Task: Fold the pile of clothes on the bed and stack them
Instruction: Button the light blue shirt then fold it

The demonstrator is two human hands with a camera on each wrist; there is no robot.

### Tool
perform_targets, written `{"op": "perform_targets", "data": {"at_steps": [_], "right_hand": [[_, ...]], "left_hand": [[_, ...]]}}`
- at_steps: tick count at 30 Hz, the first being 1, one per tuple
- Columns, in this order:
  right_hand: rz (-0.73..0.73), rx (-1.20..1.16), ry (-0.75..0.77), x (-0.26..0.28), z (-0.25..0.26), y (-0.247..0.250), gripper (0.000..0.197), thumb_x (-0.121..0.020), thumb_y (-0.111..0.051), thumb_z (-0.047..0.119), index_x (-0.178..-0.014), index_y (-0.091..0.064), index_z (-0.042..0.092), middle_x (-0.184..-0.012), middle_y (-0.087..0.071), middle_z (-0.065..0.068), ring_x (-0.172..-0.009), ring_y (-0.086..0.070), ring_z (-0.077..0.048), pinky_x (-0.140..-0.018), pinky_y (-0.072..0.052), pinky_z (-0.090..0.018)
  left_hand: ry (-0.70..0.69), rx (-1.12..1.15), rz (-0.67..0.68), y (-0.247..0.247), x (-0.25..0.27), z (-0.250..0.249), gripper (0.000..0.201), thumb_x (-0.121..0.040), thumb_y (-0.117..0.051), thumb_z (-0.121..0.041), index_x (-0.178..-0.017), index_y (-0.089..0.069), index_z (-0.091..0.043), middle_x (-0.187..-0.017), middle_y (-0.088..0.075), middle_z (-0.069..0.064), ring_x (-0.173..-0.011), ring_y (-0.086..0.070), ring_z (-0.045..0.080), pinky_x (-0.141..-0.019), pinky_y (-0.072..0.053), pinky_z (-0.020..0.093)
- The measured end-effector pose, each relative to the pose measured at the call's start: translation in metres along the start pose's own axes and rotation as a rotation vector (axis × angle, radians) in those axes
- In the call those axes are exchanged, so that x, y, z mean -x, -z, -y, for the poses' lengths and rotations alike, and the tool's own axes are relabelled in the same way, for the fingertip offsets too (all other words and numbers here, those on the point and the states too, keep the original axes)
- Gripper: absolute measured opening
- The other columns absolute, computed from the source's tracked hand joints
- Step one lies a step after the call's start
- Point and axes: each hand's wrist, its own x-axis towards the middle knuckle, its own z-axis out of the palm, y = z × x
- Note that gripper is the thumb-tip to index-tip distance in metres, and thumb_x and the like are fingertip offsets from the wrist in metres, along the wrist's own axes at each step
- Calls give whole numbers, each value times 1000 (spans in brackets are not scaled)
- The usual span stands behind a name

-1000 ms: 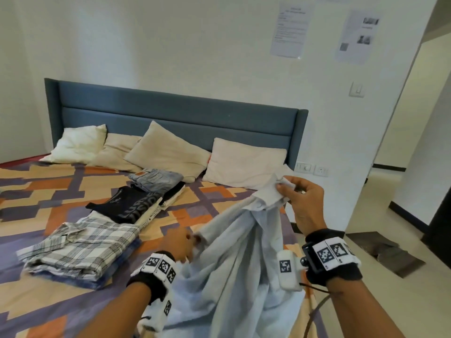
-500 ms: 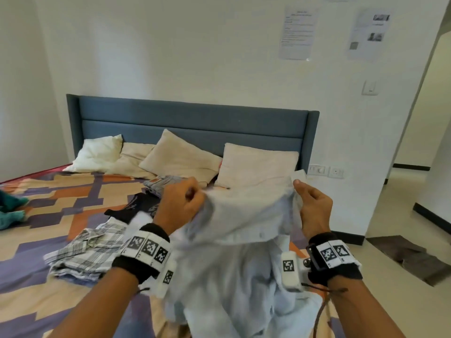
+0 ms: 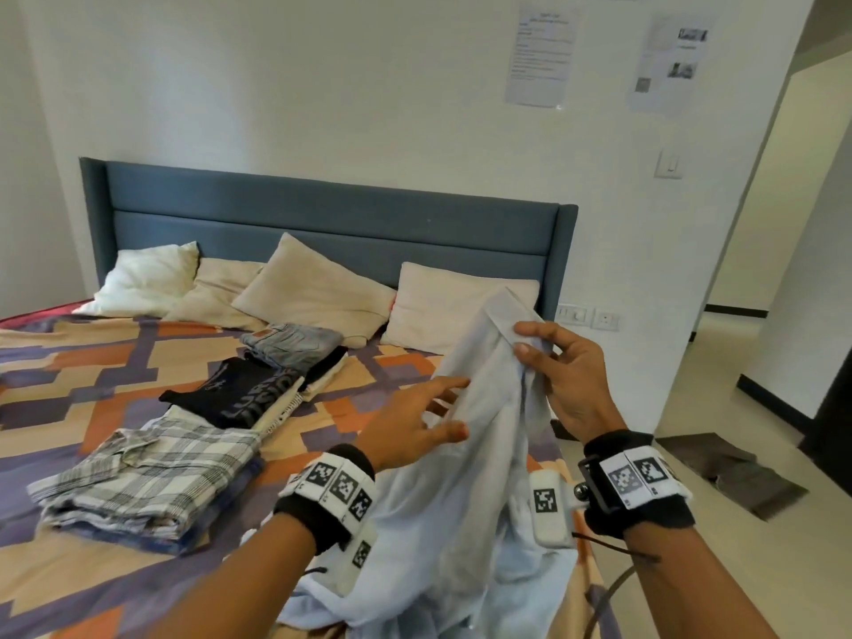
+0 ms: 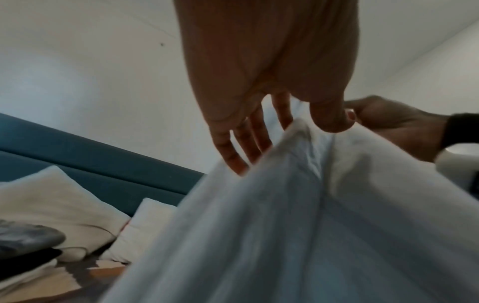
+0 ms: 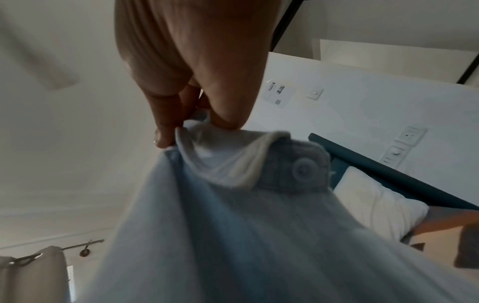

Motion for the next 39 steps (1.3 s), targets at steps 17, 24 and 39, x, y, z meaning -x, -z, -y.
{"op": "perform_targets", "data": {"at_steps": [17,24,39], "right_hand": [[198,736,-159,7,-37,12,36,-79,-73,-8,-108,-69,13,-85,-58,9,-66,-52,-3,-57,-43,-12],[148,1116,-198,12,-43,11,20,-91,-53,1,-104,-66,6,-104,-65,-14,-72,-66,-18,-63,-51,-28],[149,45,-292,19,-21,-33,20,-91,-61,-5,-110,-66,-2,-106,-70,-18,-95,-70,-36,-79,-61,-39]], "left_hand": [[210,-231,-125,21,-12,-3,18,-67,-85,-26,-83,-77,-22,-72,-60,-20,-69,-54,-4,-53,-33,6],[333,-364,-350,23,3,43,38,-90,-59,-27,-60,-54,-5,-57,-52,6,-56,-50,21,-50,-29,30],[275,277,-303,-20,-5,-2,20,-70,-82,-23,-79,-64,-23,-67,-68,-17,-65,-63,6,-57,-46,18]]}}
